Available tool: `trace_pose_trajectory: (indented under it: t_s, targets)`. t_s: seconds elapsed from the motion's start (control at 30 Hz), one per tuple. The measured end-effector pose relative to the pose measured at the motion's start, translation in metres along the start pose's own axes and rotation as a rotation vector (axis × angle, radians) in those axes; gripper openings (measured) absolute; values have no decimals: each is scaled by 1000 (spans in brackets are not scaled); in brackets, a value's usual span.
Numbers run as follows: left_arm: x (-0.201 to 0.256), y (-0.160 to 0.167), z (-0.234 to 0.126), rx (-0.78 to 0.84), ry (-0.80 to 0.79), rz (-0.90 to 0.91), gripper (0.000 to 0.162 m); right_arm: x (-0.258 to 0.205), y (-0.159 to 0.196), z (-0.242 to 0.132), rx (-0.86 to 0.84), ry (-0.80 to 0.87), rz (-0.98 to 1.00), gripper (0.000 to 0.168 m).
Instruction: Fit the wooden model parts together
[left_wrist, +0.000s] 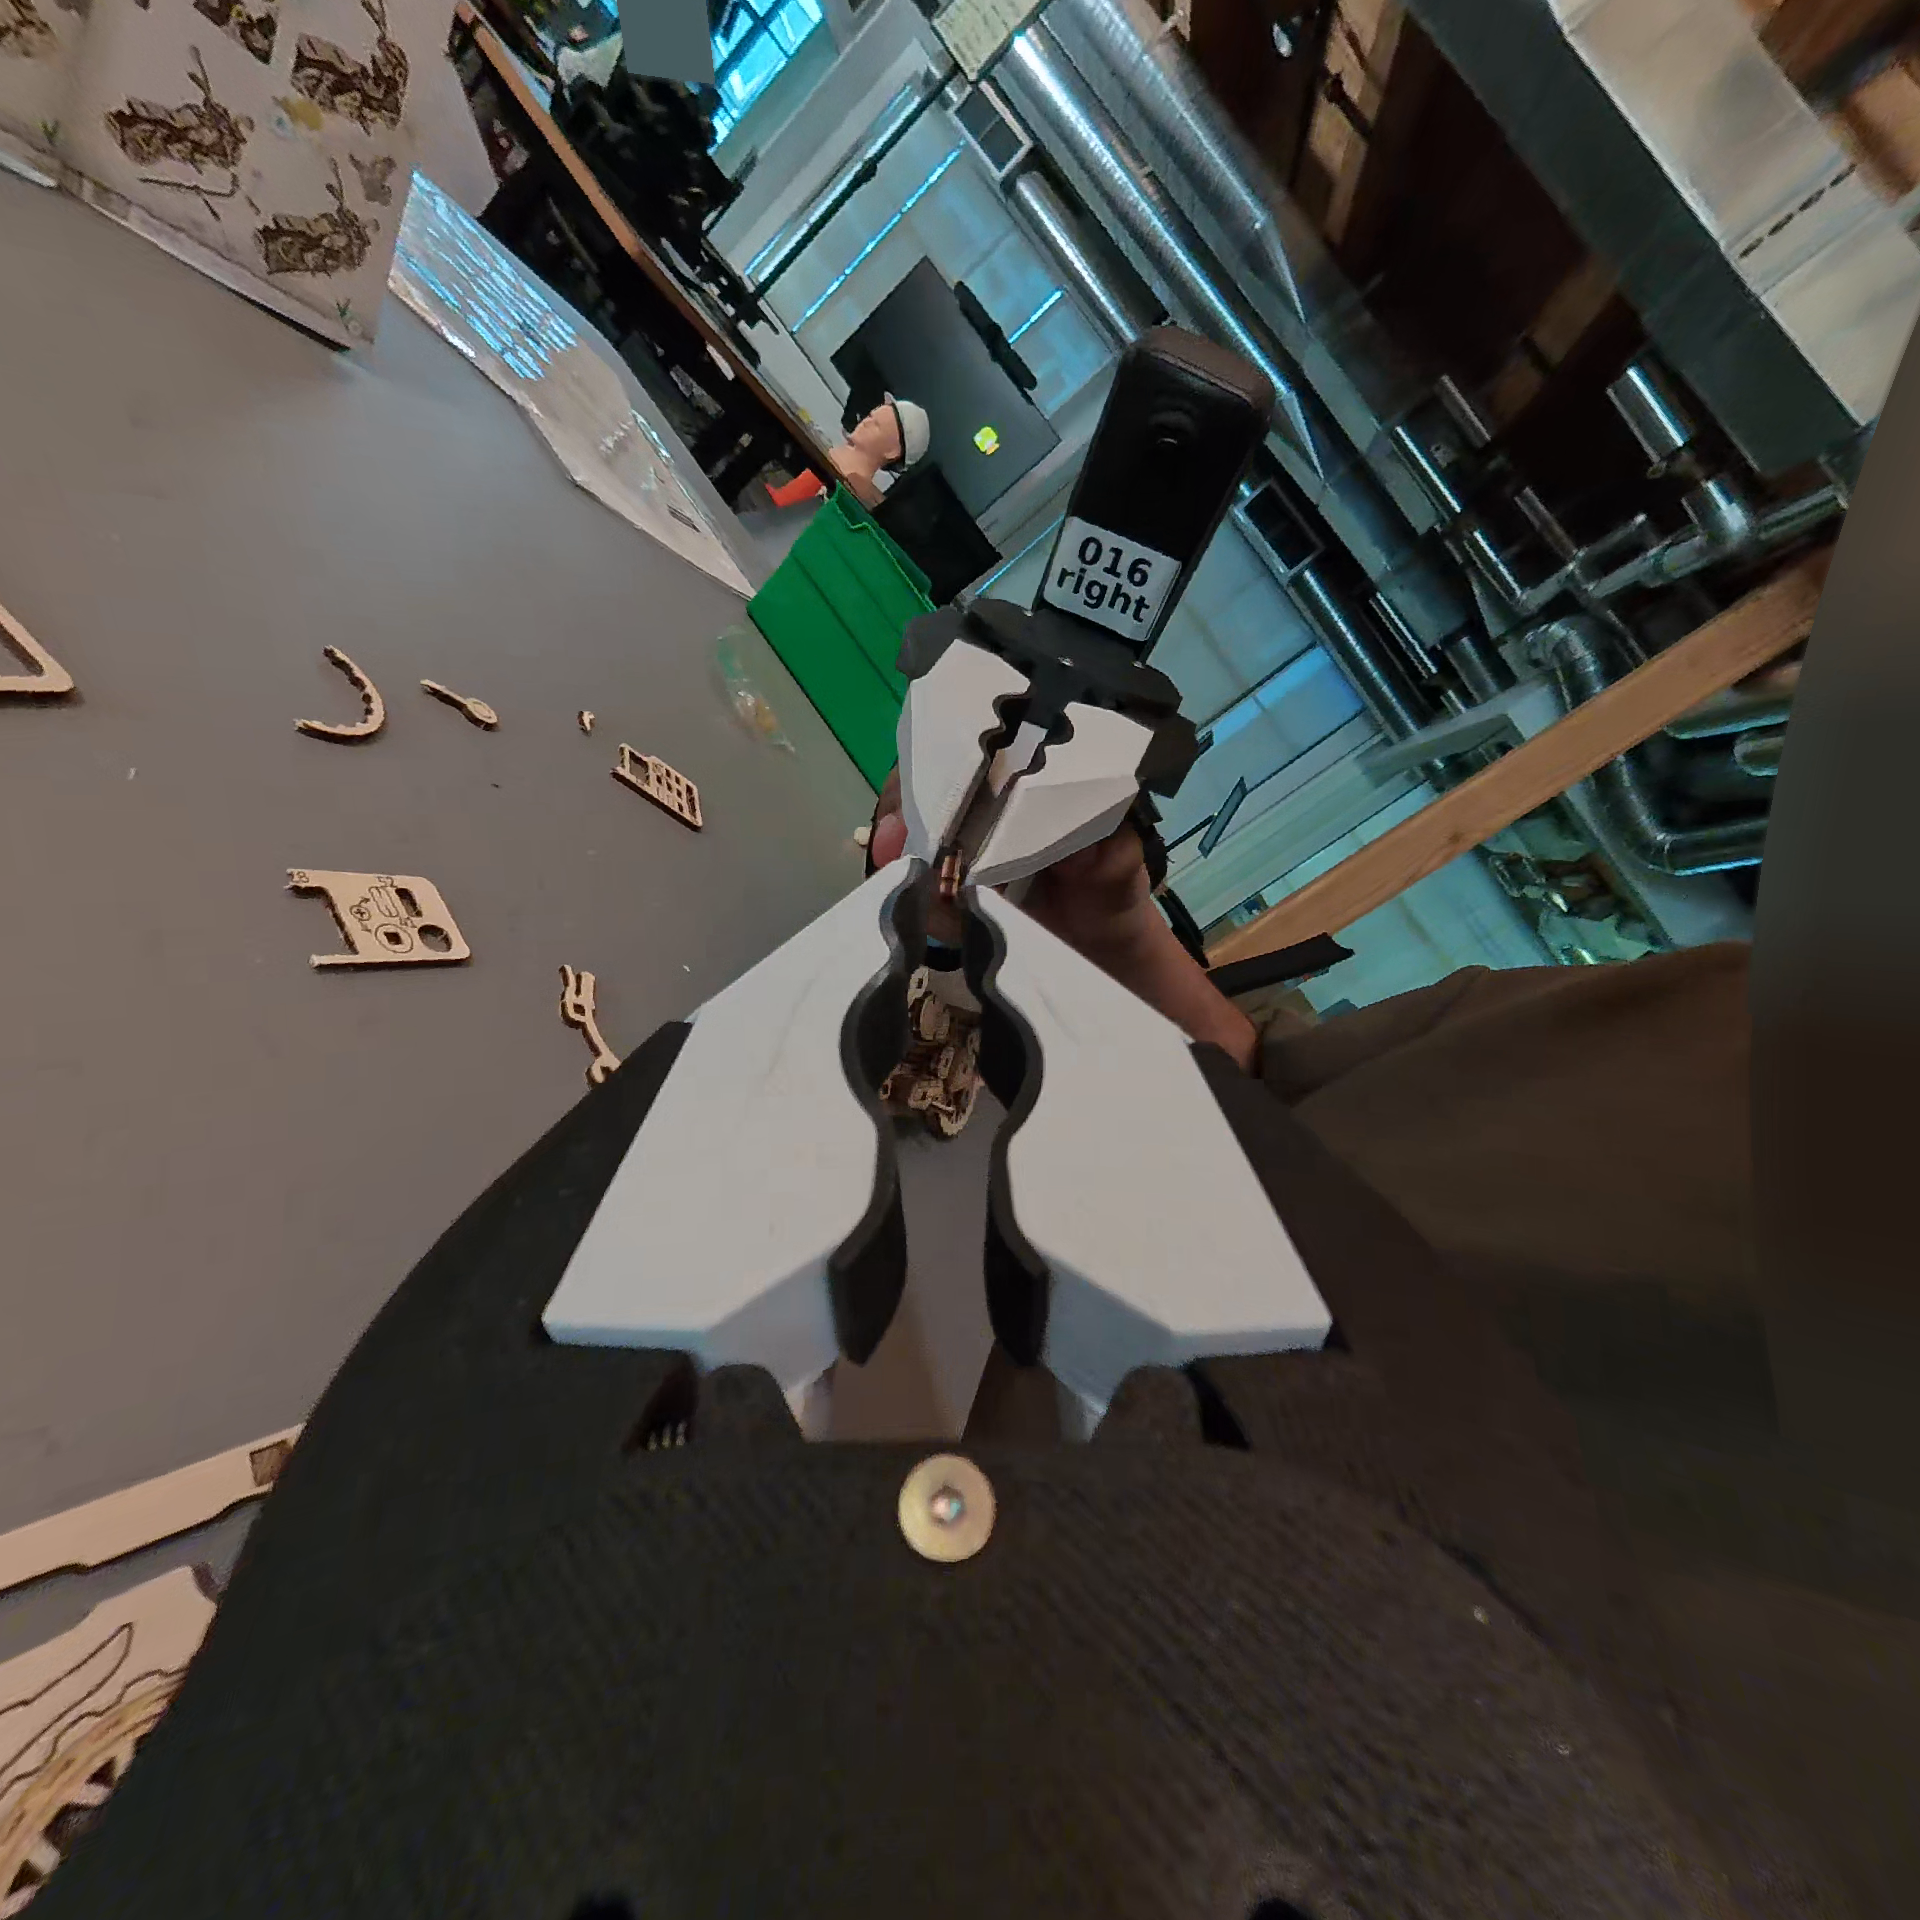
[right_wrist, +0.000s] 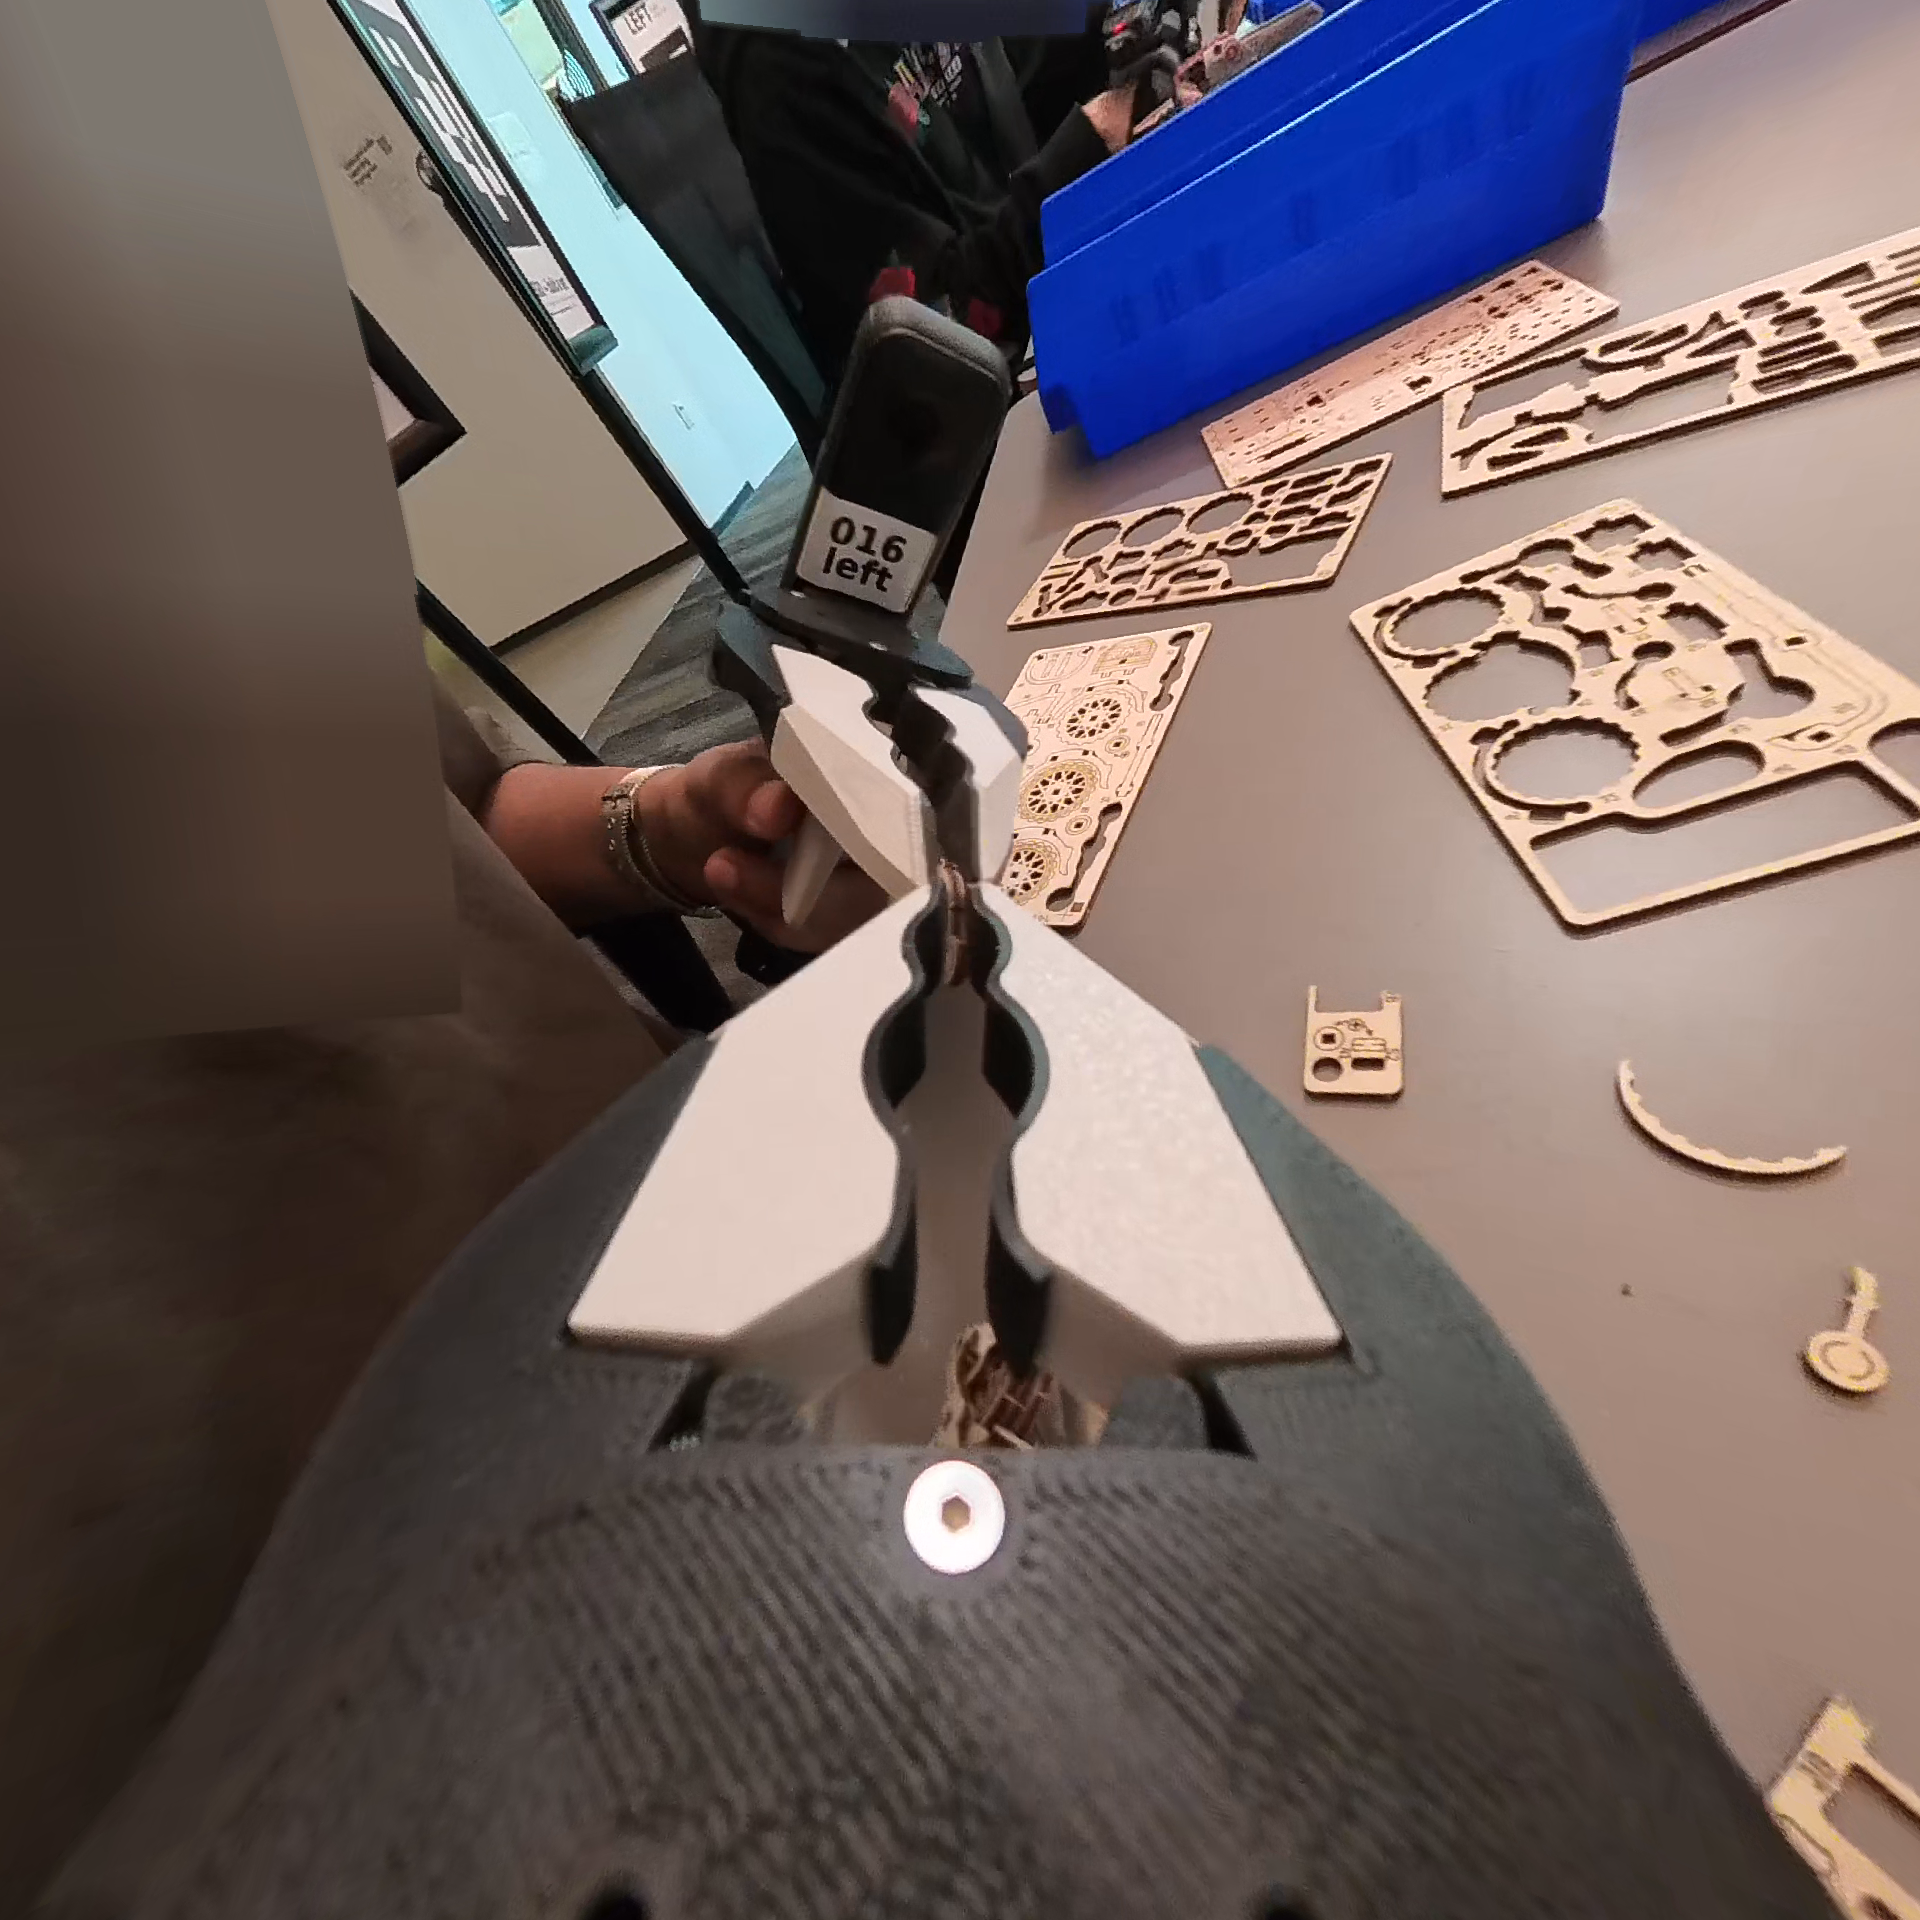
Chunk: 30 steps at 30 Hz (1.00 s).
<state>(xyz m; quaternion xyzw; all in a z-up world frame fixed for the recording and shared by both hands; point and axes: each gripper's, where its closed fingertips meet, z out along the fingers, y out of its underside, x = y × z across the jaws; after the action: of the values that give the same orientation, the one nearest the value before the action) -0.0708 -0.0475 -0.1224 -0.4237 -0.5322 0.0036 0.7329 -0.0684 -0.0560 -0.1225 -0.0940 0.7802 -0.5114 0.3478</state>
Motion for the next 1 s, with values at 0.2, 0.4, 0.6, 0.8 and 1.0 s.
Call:
trace_pose_trajectory:
  t_s: [0.2, 0.4, 0.6, 0.8, 1.0]
  targets:
    - [-3, 0, -1, -4, 1, -20, 0, 6, 9, 1, -68, 56, -72, 2]
    - [-8, 3, 1, -29, -37, 7, 0, 7, 10, 1, -65, 42, -54, 2]
    - [-8, 2, -1, -24, -32, -1, 0, 6, 7, -2, -54, 43, -65, 2]
    - [-7, 2, 0, -26, -28, -2, 0, 6, 7, -2, -50, 38, -66, 2]
    - [-8, 4, 0, -37, -25, -20, 8, 4, 4, -3, -34, 33, -84, 2]
